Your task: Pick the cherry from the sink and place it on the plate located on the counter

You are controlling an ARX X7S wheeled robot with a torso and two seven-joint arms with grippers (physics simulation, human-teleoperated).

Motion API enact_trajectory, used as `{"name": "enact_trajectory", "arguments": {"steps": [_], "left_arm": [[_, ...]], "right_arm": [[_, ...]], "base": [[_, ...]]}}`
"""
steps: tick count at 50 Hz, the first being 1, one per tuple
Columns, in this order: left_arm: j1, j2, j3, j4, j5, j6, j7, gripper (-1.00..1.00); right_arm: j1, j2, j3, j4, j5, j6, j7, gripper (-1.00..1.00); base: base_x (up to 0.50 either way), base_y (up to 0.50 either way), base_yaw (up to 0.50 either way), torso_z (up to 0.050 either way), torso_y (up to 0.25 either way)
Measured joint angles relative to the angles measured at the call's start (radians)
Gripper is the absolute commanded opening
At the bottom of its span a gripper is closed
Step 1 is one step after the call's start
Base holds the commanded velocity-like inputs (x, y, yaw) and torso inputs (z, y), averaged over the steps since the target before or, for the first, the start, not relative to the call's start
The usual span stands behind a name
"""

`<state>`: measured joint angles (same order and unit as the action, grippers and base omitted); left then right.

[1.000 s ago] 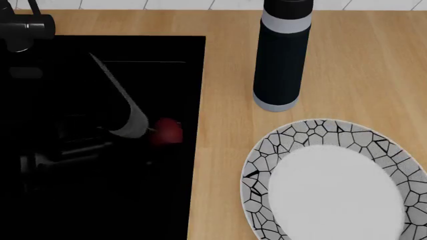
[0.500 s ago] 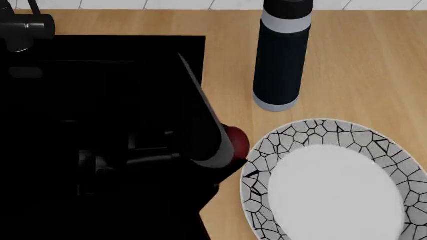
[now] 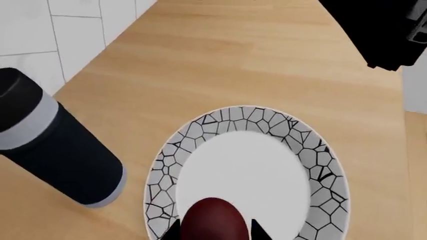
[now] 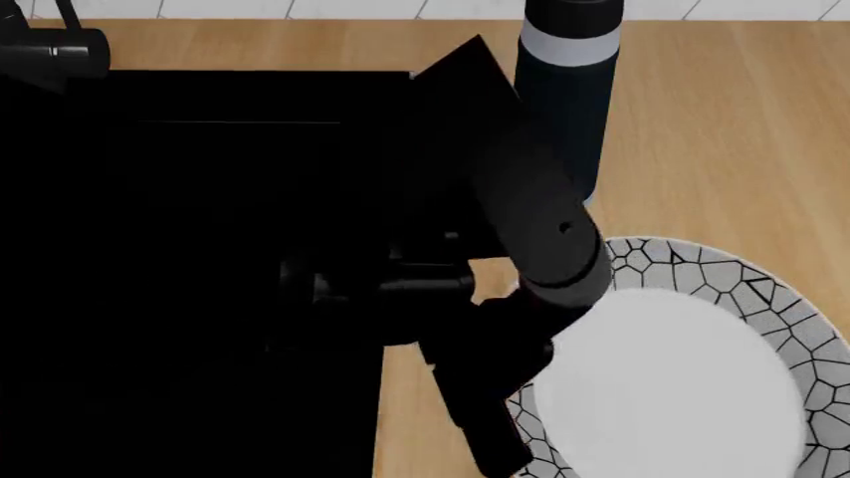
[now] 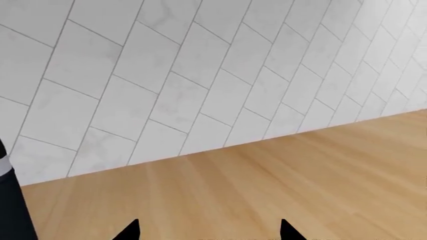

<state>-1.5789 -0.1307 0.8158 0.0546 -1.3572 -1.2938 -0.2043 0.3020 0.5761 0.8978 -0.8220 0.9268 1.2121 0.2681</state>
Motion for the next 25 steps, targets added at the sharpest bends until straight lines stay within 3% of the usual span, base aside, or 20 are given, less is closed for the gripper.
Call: {"name": "enact_trajectory", "arguments": {"steps": [16,25], "left_arm": [[-0.071,0.094,0.099,-0.185,0.04,0.069,0.073,-1.0],[-0.134,0.115,0.257,-0.27,-0.046,0.198,0.066,-1.0]], "right_arm": [[-0.036,-0.005,0.021,0.005,-0.008,-0.025,-0.013,1.0],[-0.052,-0.007,0.029,0.004,-0.008,-0.032,-0.015,1.0]], "base": [[0.0,0.0,0.0,0.0,0.0],[0.0,0.0,0.0,0.0,0.0]]}}
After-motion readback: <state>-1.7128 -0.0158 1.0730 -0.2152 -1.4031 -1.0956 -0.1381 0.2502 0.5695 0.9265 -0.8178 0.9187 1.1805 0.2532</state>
